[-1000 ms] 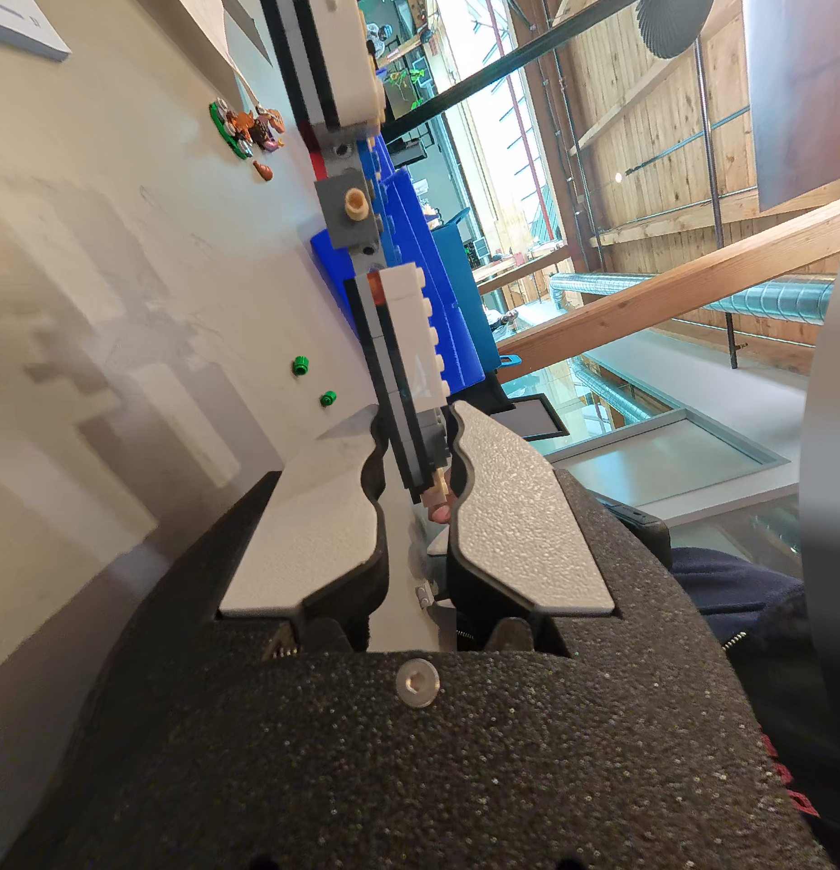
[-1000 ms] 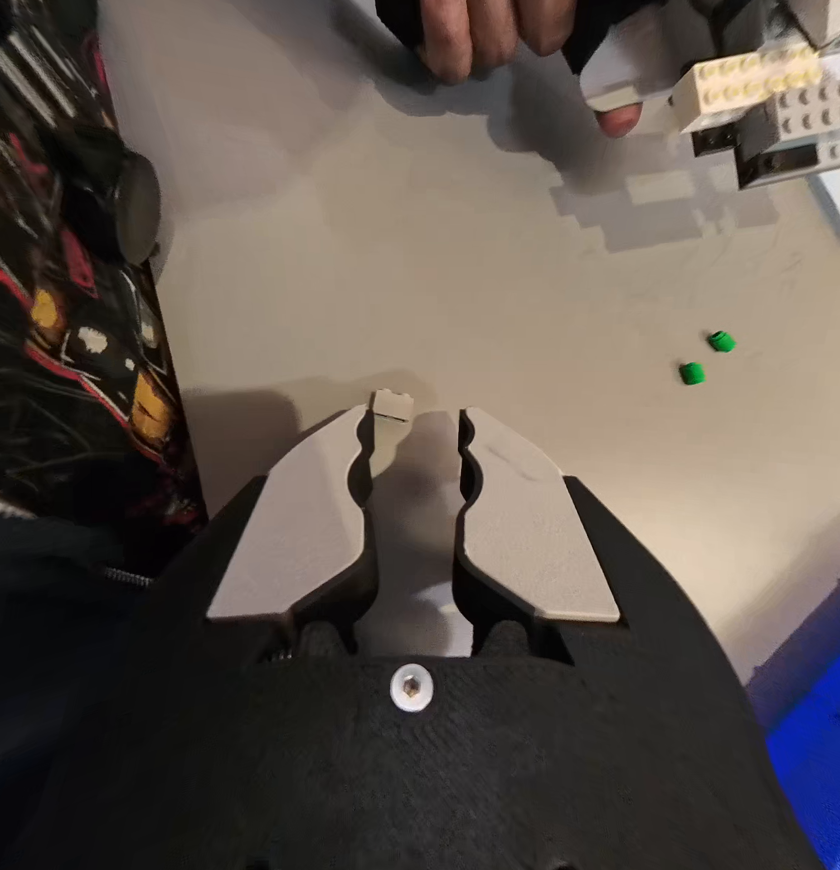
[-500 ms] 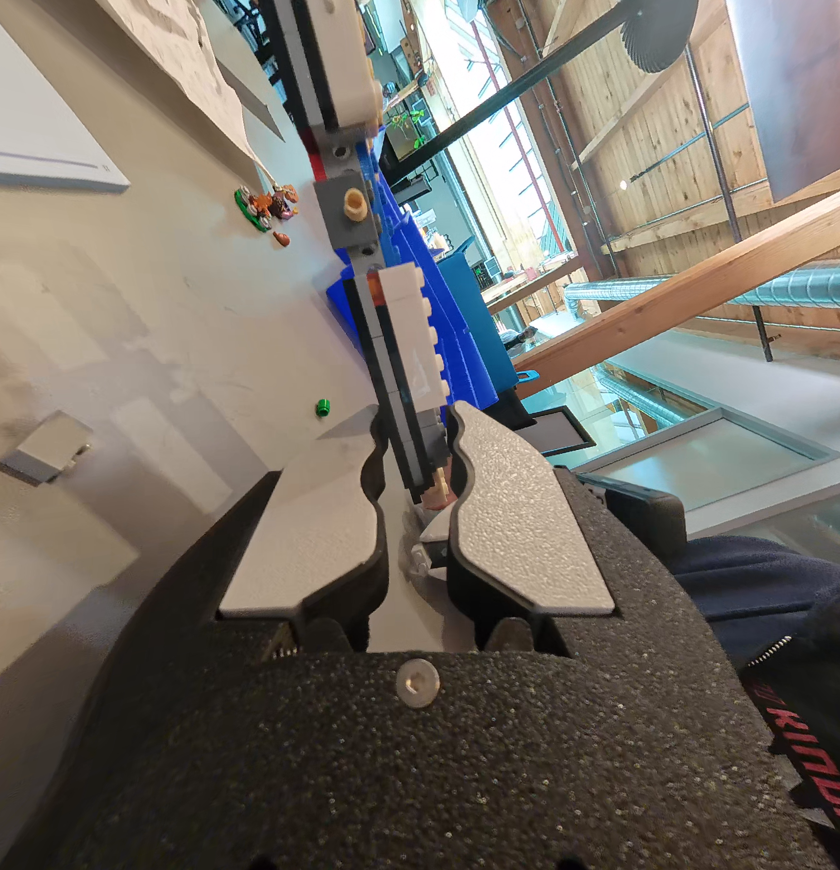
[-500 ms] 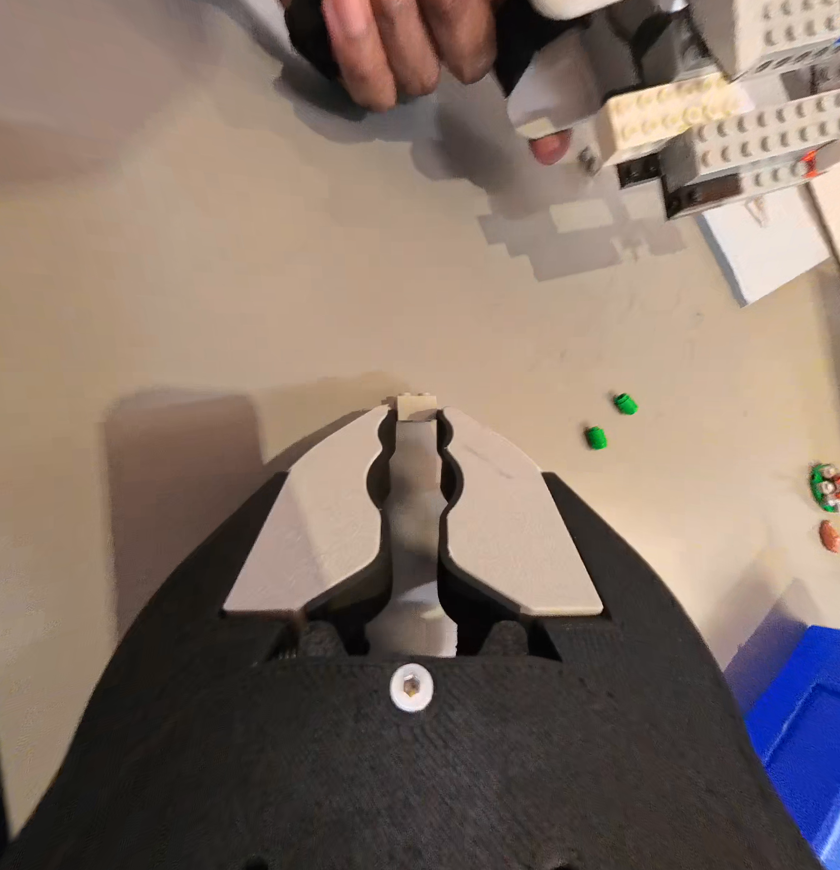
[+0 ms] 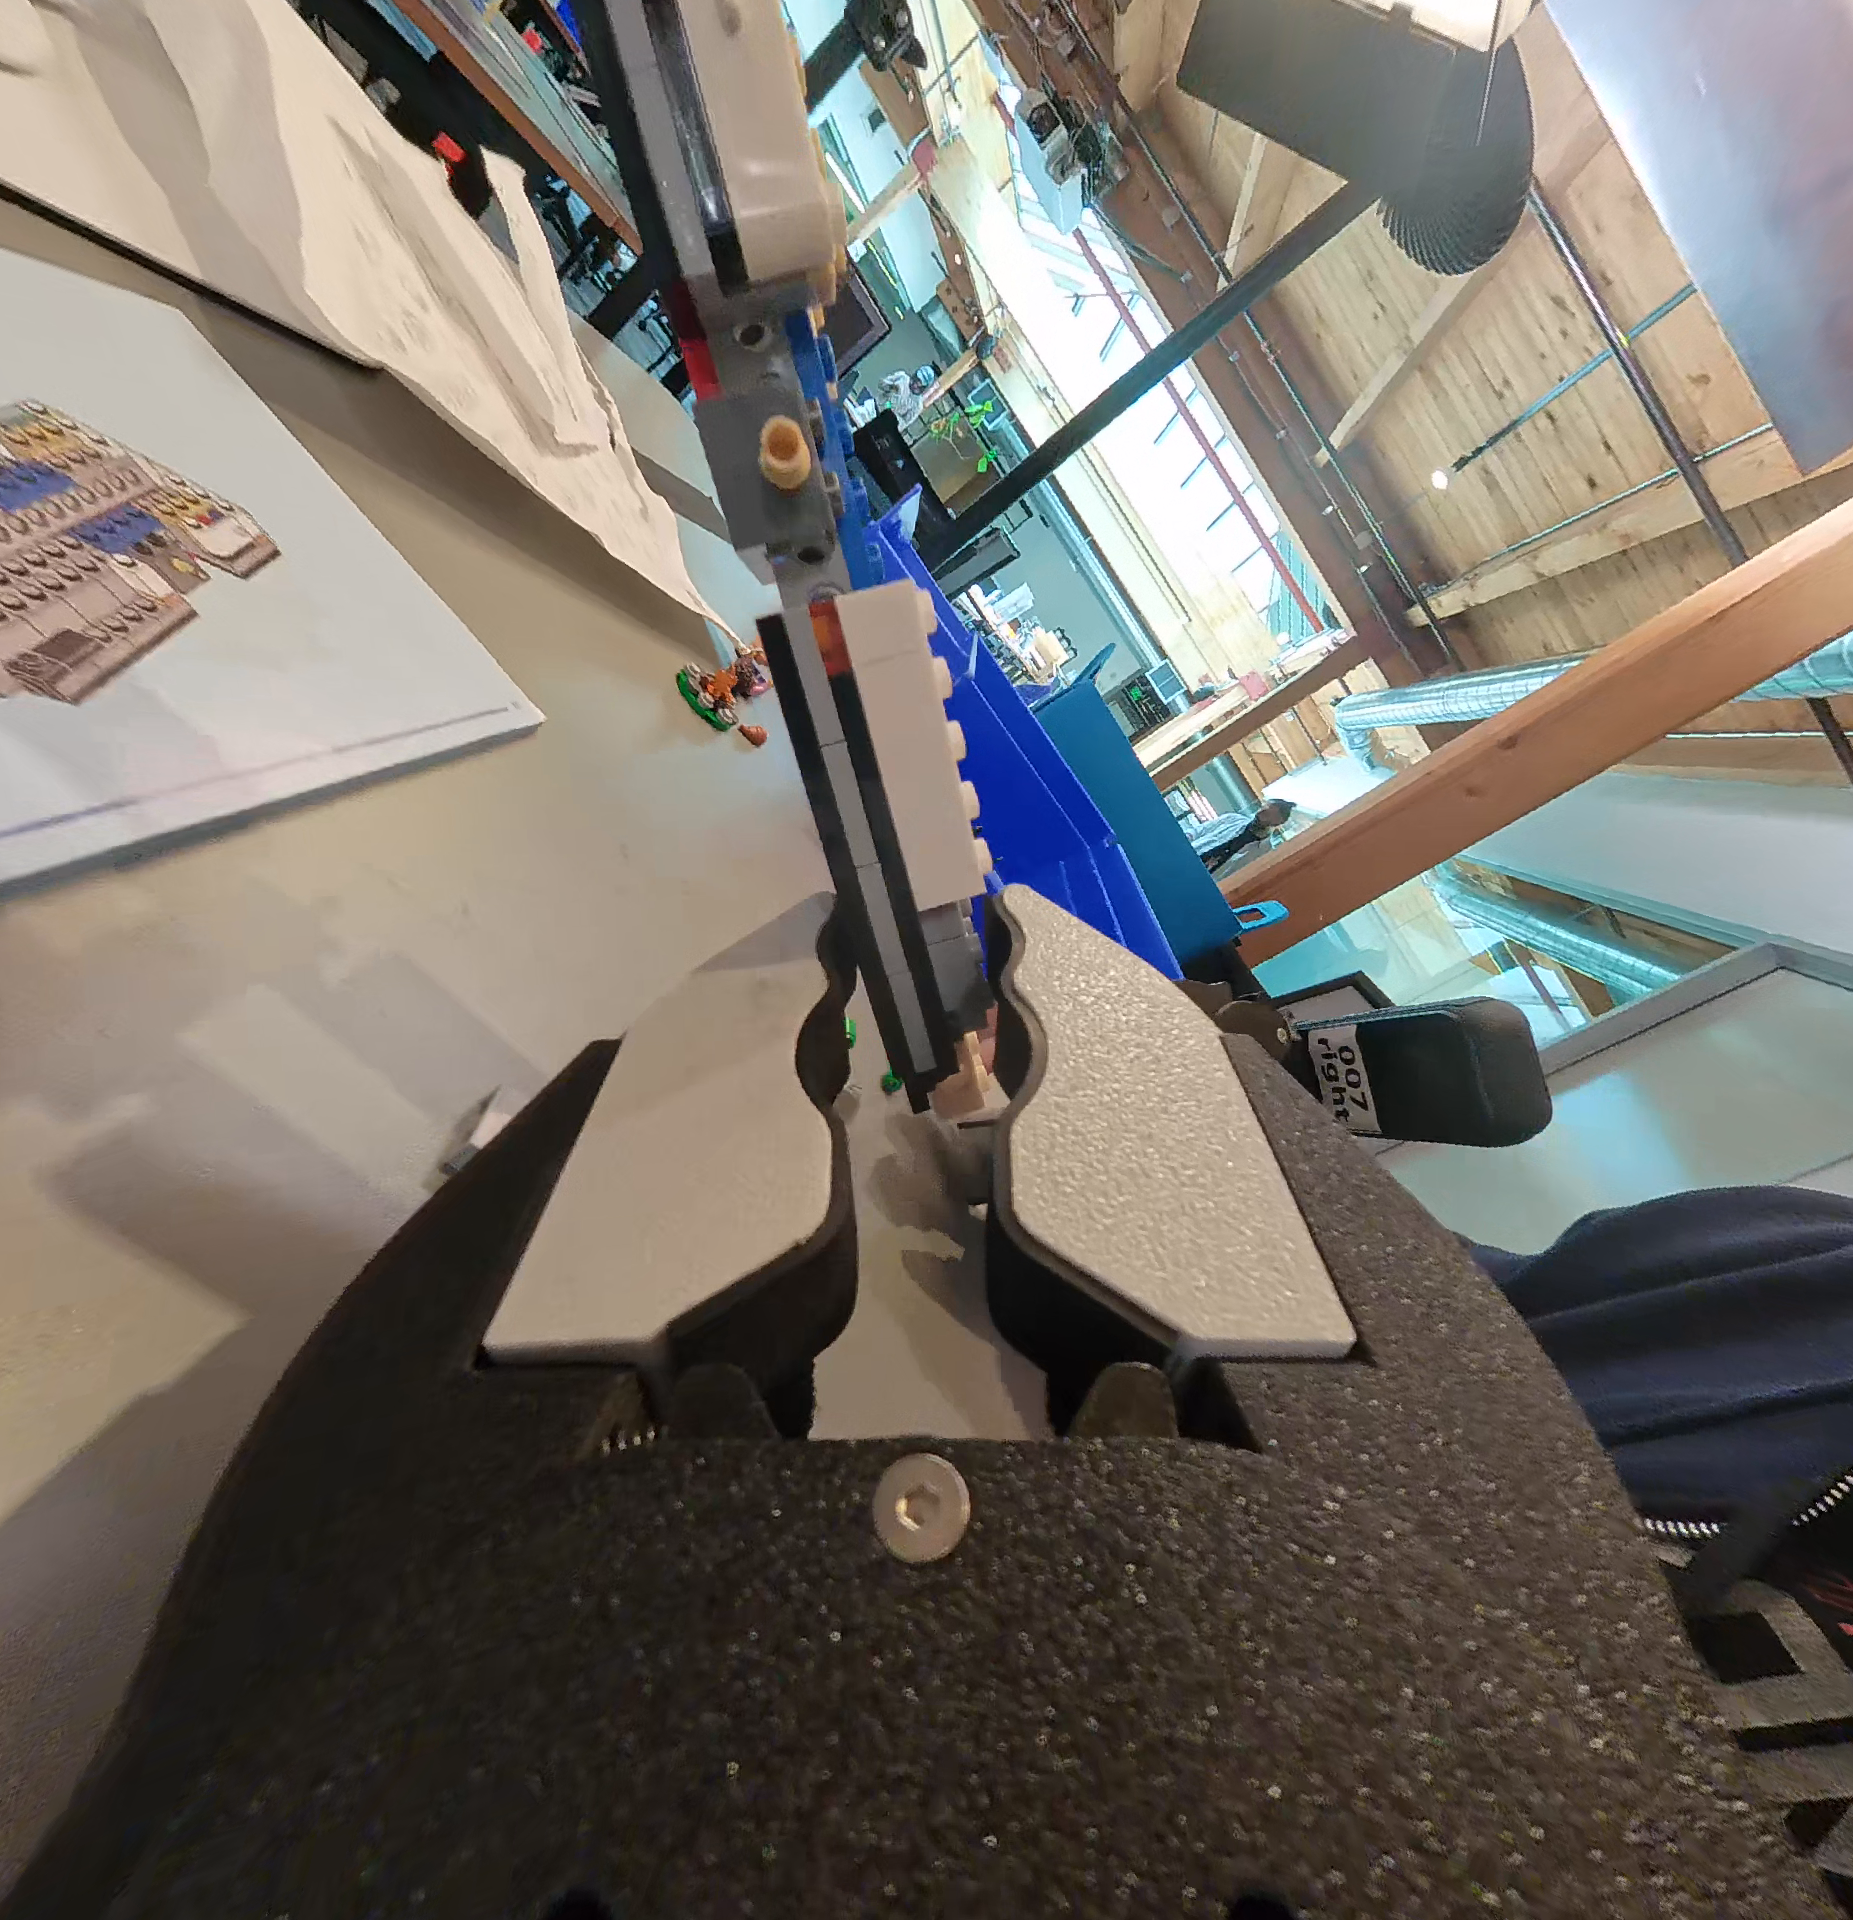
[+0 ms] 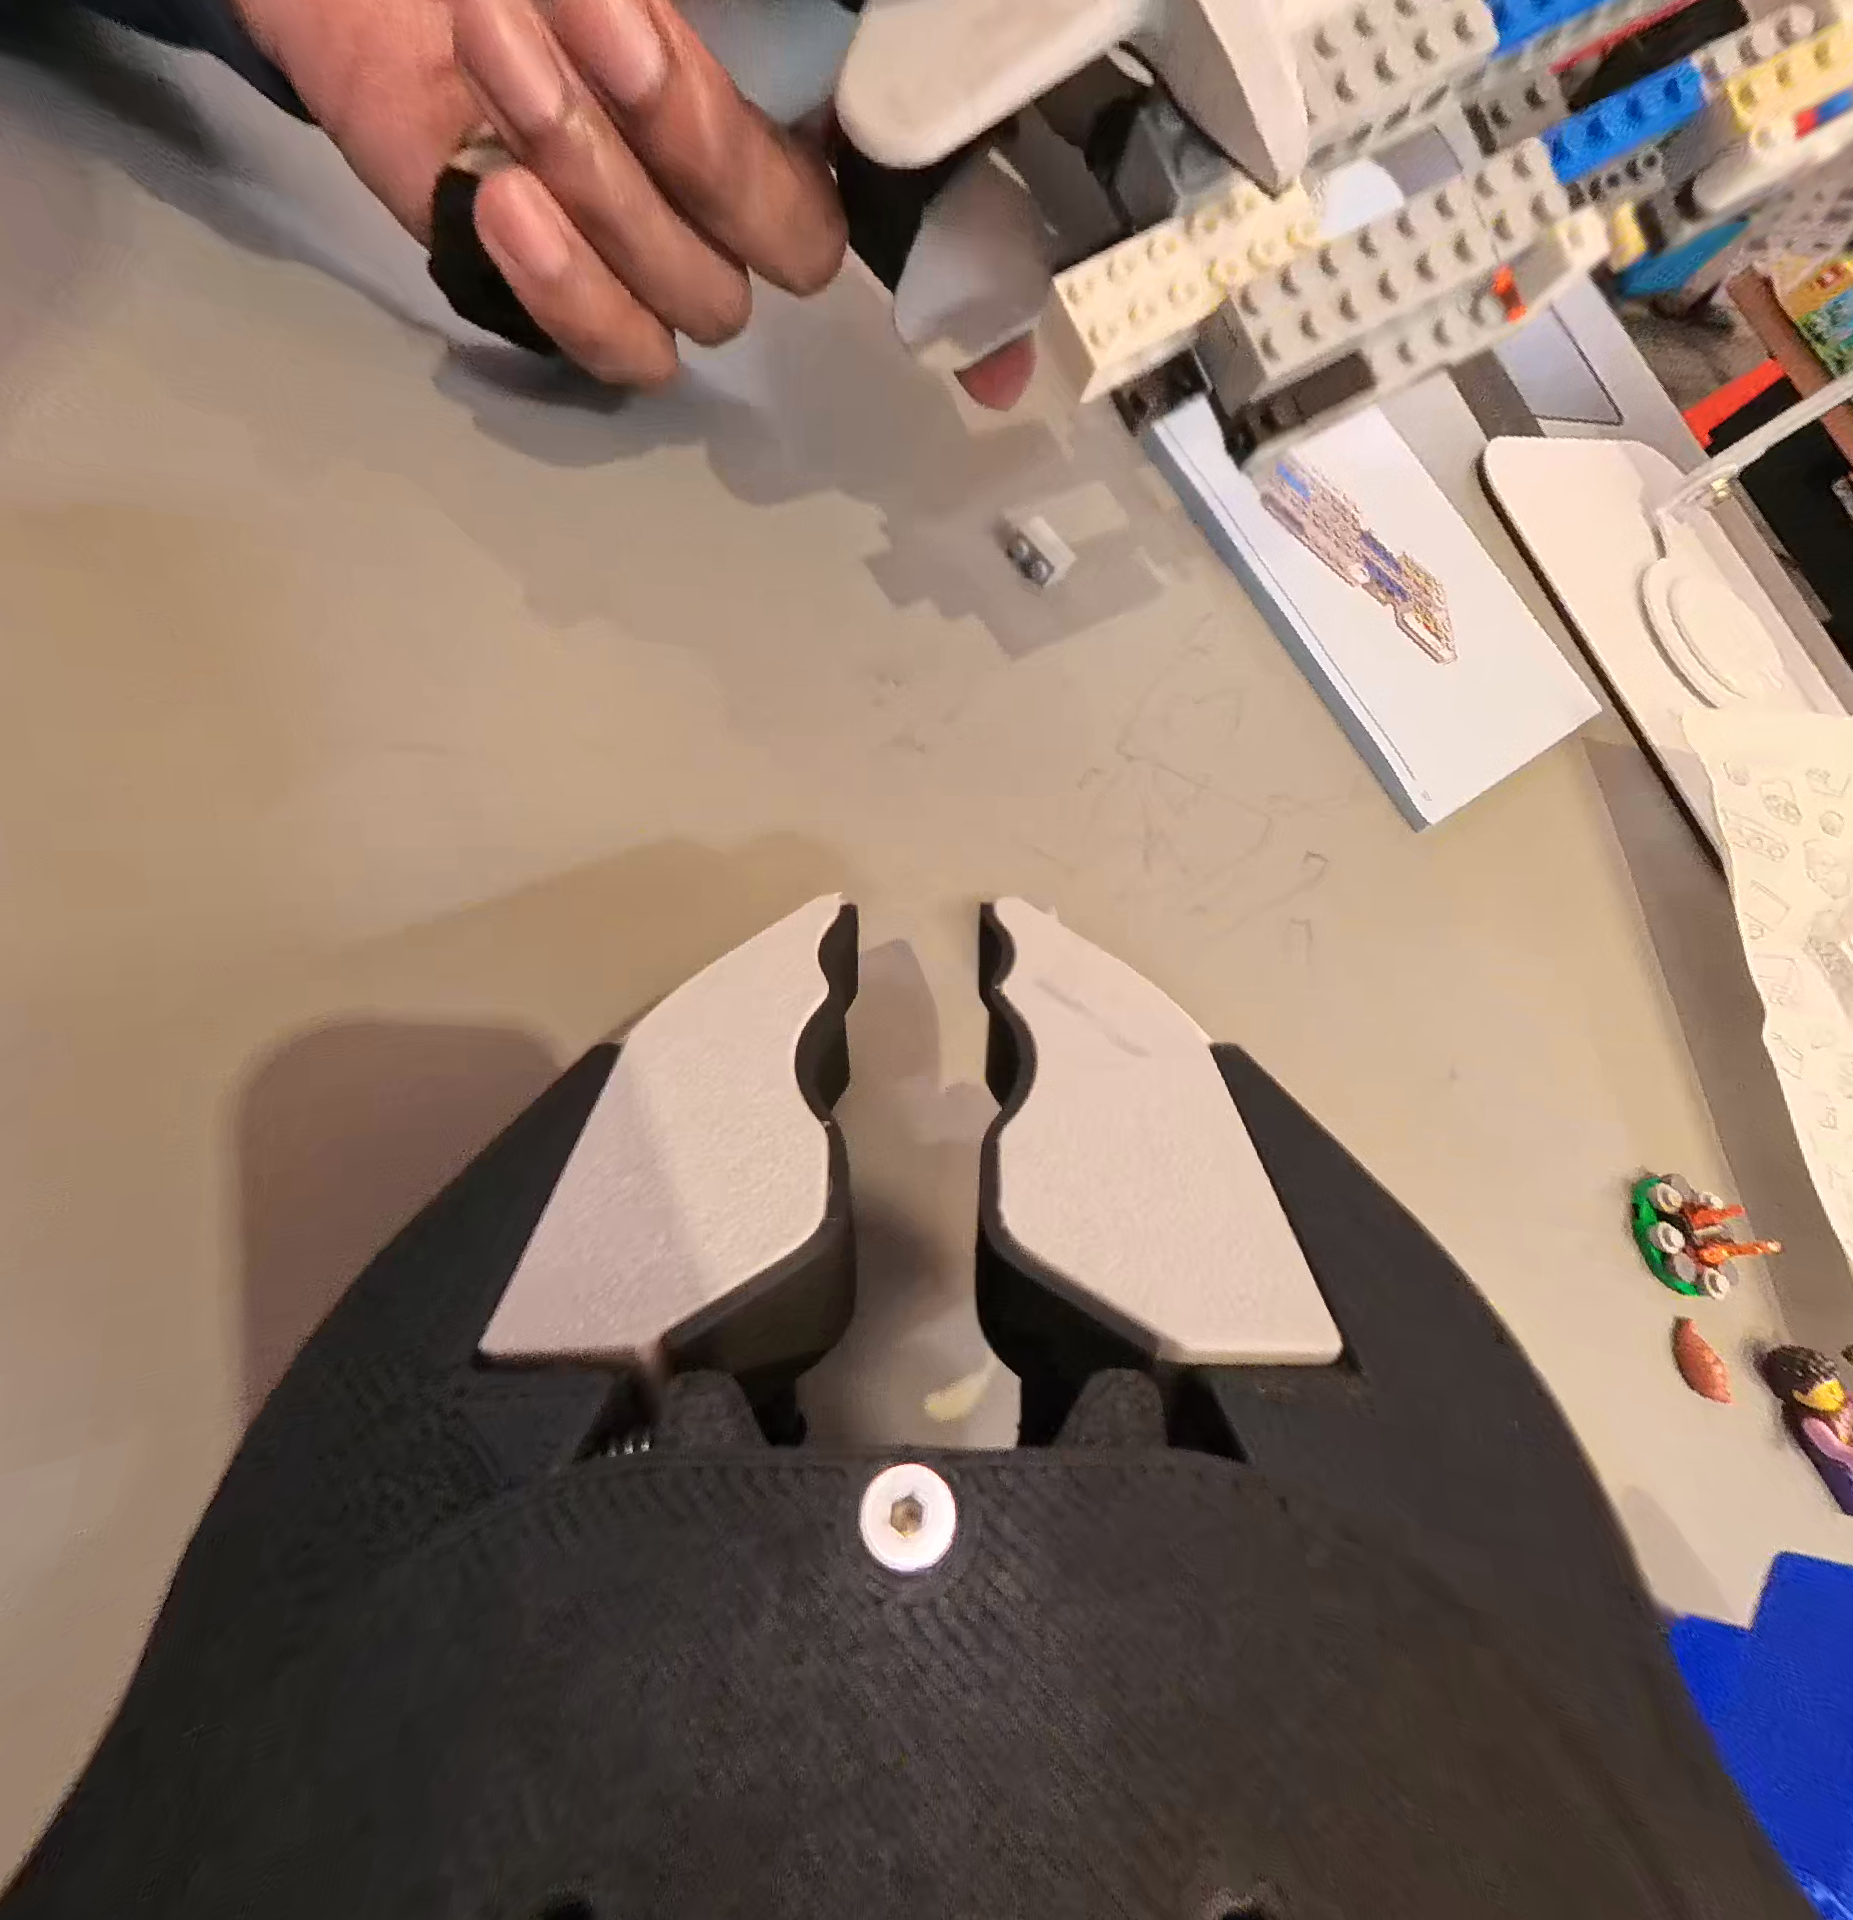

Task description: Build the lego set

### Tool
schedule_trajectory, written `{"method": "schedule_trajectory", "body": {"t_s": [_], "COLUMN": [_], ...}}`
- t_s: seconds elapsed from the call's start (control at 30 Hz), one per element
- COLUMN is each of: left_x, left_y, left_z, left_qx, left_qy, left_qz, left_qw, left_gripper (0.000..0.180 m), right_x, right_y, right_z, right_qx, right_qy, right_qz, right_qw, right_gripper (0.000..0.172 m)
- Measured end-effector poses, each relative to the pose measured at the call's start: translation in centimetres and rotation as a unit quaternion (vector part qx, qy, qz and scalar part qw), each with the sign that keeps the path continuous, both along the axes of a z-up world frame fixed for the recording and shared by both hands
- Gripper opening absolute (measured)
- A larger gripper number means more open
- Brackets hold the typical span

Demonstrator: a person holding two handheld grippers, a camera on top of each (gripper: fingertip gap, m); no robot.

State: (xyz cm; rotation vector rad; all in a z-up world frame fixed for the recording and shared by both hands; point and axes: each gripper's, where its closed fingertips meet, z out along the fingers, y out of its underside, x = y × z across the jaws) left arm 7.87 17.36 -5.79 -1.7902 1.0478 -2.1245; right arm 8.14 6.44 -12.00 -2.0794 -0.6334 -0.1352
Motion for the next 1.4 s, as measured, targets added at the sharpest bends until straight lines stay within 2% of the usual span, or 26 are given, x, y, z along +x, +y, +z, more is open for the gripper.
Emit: {"method": "schedule_trajectory", "body": {"t_s": [0.2,0.33,0.47,0.7,0.77,0.87,1.03,1.13,1.27,1.4], "left_x": [0.0,0.1,0.1,0.1,0.1,0.1,0.0,-0.1,-0.2,-0.2], "left_y": [0.2,0.3,0.2,-0.2,-0.5,-0.8,-1.1,-1.2,-1.5,-1.9], "left_z": [-0.2,-0.6,-0.7,-1.0,-1.1,-1.1,-0.9,-0.6,-0.2,0.2], "left_qx": [-0.005,-0.019,-0.018,-0.052,-0.072,-0.089,-0.115,-0.133,-0.166,-0.204], "left_qy": [-0.003,0.003,0.005,0.018,0.02,0.024,0.021,0.018,0.011,0.001], "left_qz": [-0.003,-0.005,-0.006,-0.014,-0.018,-0.024,-0.03,-0.033,-0.041,-0.048], "left_qw": [1.0,1.0,1.0,0.998,0.997,0.995,0.993,0.99,0.985,0.978], "left_gripper": [0.023,0.023,0.023,0.023,0.023,0.024,0.023,0.023,0.024,0.023], "right_x": [2.9,4.3,5.3,5.3,5.3,5.1,4.9,4.1,2.4,-0.1], "right_y": [0.6,1.7,2.3,2.4,2.6,2.8,3.0,3.6,4.6,5.1], "right_z": [-0.1,-0.7,-1.7,-2.2,-2.6,-3.0,-2.9,-1.4,2.7,6.7], "right_qx": [-0.013,-0.052,-0.118,-0.16,-0.17,-0.18,-0.175,-0.142,-0.062,0.007], "right_qy": [-0.043,-0.051,-0.035,0.013,0.012,0.016,-0.003,-0.011,-0.032,-0.077], "right_qz": [-0.036,-0.055,-0.093,-0.151,-0.149,-0.138,-0.099,-0.055,0.02,0.111], "right_qw": [0.998,0.996,0.988,0.975,0.974,0.974,0.98,0.988,0.997,0.991], "right_gripper": [0.022,0.023,0.032,0.034,0.032,0.018,0.018,0.018,0.018,0.018]}}
